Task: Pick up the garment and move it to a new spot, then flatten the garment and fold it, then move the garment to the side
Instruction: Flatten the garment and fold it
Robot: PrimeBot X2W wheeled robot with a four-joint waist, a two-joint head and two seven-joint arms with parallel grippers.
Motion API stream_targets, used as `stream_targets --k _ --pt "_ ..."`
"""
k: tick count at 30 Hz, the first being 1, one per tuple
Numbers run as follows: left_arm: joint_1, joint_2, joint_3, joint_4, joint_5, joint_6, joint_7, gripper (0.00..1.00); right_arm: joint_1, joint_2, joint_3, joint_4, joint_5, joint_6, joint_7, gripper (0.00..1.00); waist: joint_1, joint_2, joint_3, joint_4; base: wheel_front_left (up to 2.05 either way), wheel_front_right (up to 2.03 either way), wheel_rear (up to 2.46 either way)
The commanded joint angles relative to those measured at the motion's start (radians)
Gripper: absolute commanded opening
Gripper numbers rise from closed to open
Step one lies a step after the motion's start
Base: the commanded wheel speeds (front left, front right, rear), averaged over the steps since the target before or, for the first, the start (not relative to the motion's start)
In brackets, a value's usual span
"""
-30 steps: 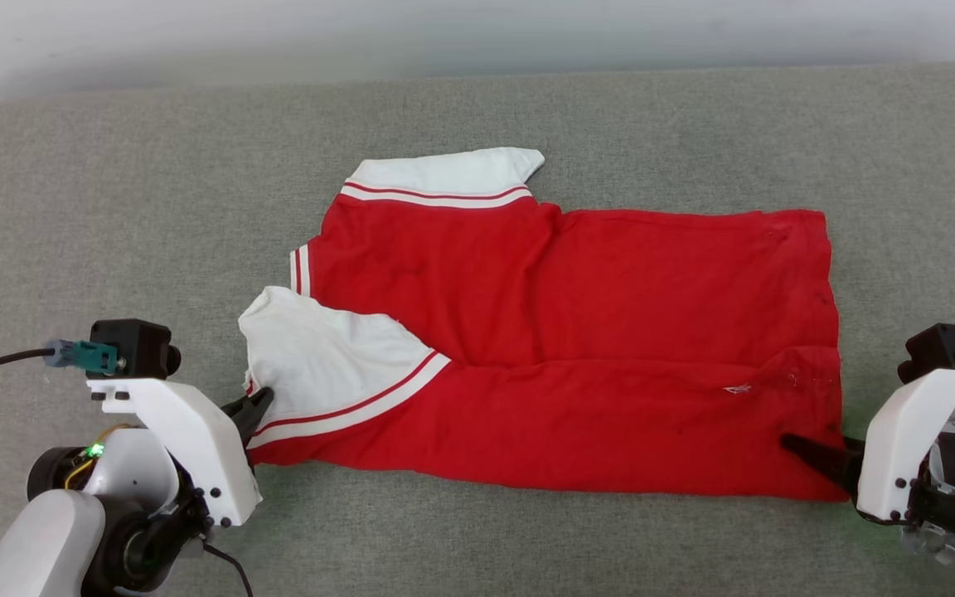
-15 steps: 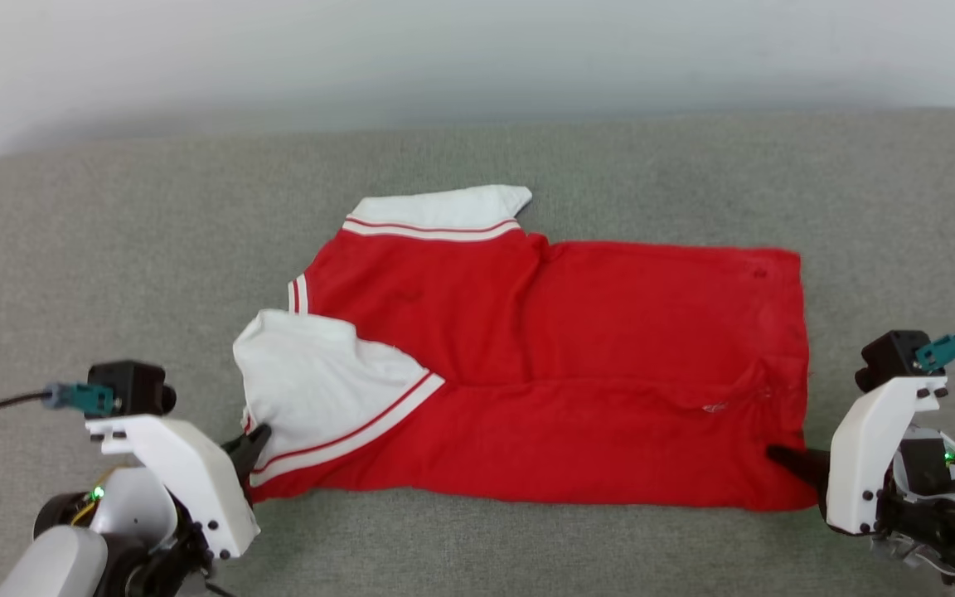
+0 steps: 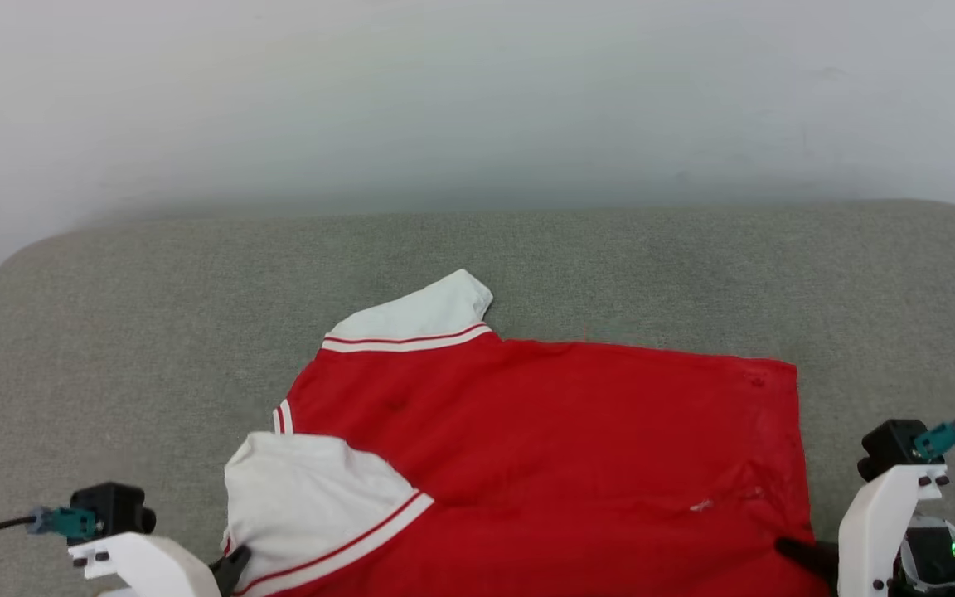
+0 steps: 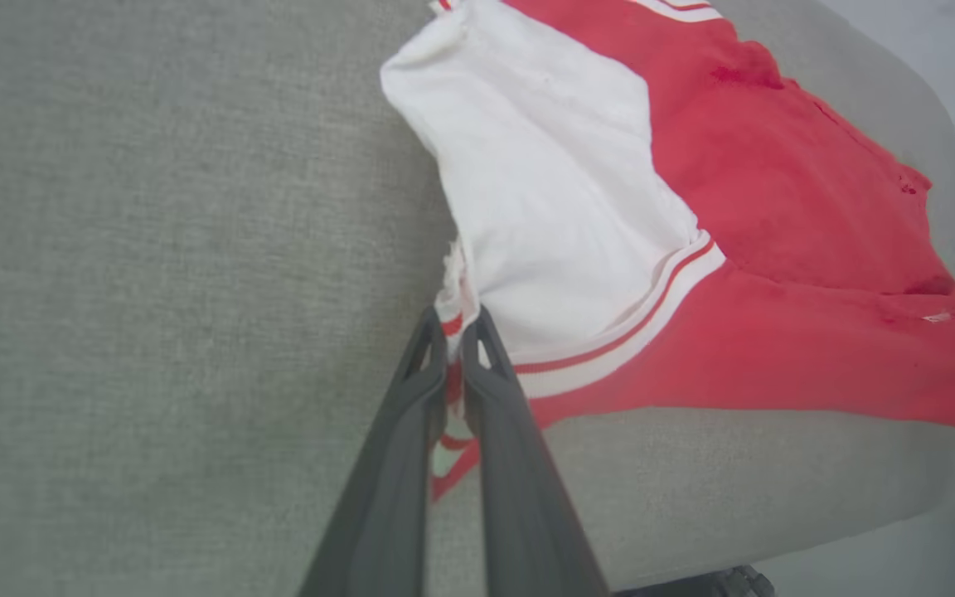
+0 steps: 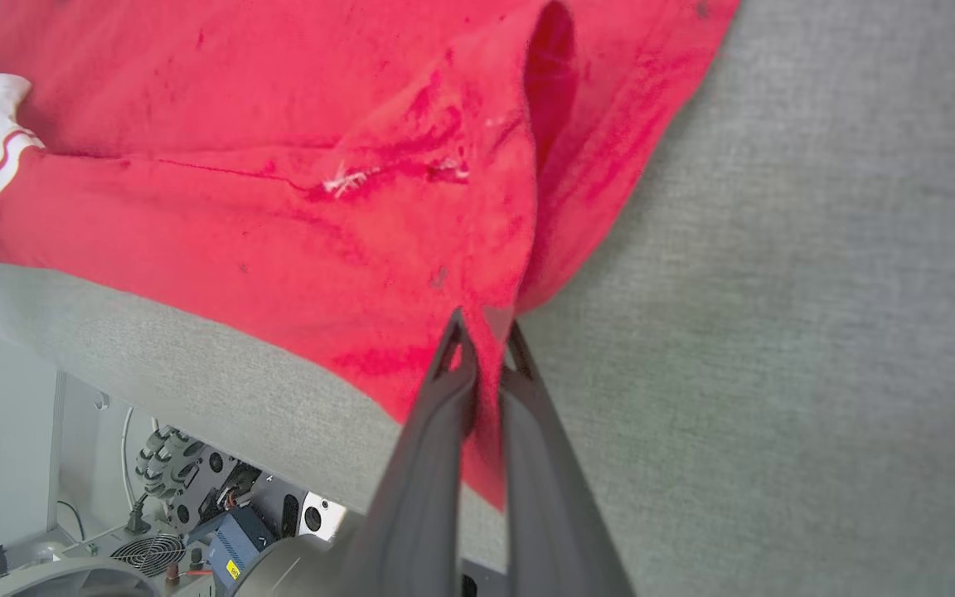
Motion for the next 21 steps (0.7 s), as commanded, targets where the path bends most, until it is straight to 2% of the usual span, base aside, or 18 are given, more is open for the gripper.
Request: stream_targets --k 1,4,5,6,7,8,9,15,21 --pt "0.020 0.003 0.005 0.001 -0.001 0.009 0.003 0.00 0.015 0.001 -0.007 0.003 -0.005 0.000 0.000 0.00 0.0001 0.0000 -0.003 0.000 0.00 0.00 0.00" --pt "0.055 -0.008 0.001 0.010 -0.019 0.020 0.012 0.00 0.052 0.014 -0.017 0.020 -0.008 0.000 -0.009 0.00 0.0001 0.0000 0.004 0.001 0.00 0.00 0.00" --pt "0.058 -0.014 -0.001 0.017 -0.023 0.019 0.010 0.00 0.061 0.019 -0.017 0.029 -0.005 0.000 -0.015 0.17 0.0001 0.0000 0.006 0.000 0.00 0.00 0.00" --pt "0.057 -0.022 -0.003 0.026 -0.028 0.018 0.008 0.00 0.065 0.020 -0.014 0.031 -0.010 0.000 -0.029 0.58 0.0001 0.0000 0.011 0.000 0.00 0.00 0.00" --pt "0.051 -0.032 -0.007 0.036 -0.034 0.013 0.008 0.24 0.065 0.023 -0.013 0.037 -0.010 0.000 -0.048 1.00 0.0001 0.0000 0.017 0.001 0.00 0.00 0.00" --pt "0.037 -0.039 -0.008 0.047 -0.030 0.007 -0.002 0.96 0.067 0.026 -0.012 0.040 -0.009 0.000 -0.075 1.00 0.0001 0.0000 0.020 0.001 0.00 0.00 0.00" --pt "0.022 -0.043 -0.005 0.054 -0.024 0.005 -0.017 1.00 0.065 0.022 -0.008 0.034 -0.022 0.000 -0.113 1.00 0.0001 0.0000 0.021 0.001 0.00 0.00 0.00" --pt "-0.048 -0.070 0.018 0.082 0.032 -0.004 -0.139 1.00 0.057 0.006 0.004 -0.021 -0.117 0.000 -0.401 1.00 0.0001 0.0000 0.022 -0.017 0.00 0.00 0.00" --pt "-0.134 -0.089 0.024 0.077 0.140 0.005 -0.292 1.00 0.054 0.043 -0.039 -0.088 -0.256 0.000 -0.638 1.00 0.0001 0.0000 0.027 -0.051 0.00 0.00 0.00"
